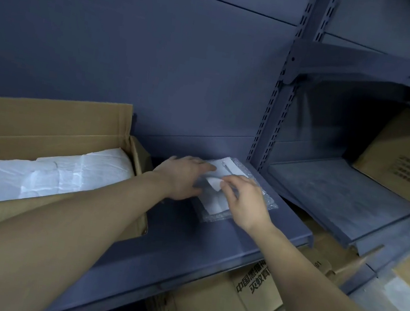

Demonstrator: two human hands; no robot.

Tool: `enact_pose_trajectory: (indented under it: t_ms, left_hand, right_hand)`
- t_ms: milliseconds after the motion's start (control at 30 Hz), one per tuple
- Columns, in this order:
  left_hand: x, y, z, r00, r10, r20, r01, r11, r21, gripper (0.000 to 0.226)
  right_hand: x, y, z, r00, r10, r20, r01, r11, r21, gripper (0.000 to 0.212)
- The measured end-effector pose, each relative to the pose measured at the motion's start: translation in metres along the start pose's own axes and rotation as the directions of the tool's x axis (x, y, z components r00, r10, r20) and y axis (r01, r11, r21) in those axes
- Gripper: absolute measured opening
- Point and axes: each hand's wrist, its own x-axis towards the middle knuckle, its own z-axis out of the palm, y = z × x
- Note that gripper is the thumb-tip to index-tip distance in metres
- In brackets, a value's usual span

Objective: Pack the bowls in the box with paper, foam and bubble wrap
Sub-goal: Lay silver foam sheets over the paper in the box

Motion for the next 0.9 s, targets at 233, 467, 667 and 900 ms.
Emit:
enact_pose_trajectory:
  t_ms: [233,467,667,900]
  left_hand:
    - [-0.003,0.0,-0.014,0.955,-0.056,-0.292,-0.031,0.958,-0.286,0.029]
    - [-0.016,0.004,-0.047,0.911,-0.219,-0.35,-0.01,0.837,-0.547,0.035]
    - [-0.03,0.012,-0.053,0.92,-0.296,-0.255,-0.019,0.618,-0.786,0.027]
    - [-0.057,-0.004,-0.075,0.902,-0.378,-0.21,-0.013,0.461,-0.887,0.017]
  right_hand:
    - [0.011,-0.027,-0.026,0.989,-0.084,-0.122,0.089,0.995,0.037,0.025]
    - [0.004,-0.031,-0.046,0.945,0.149,-0.291,-0.072,0.963,0.26,0.068]
    - [0.011,-0.042,-0.046,0.897,0.36,-0.255,-0.214,0.86,0.463,0.08]
    - [0.01,-0.068,-0.054,0.917,0.342,-0.203,-0.215,0.856,0.47,0.072]
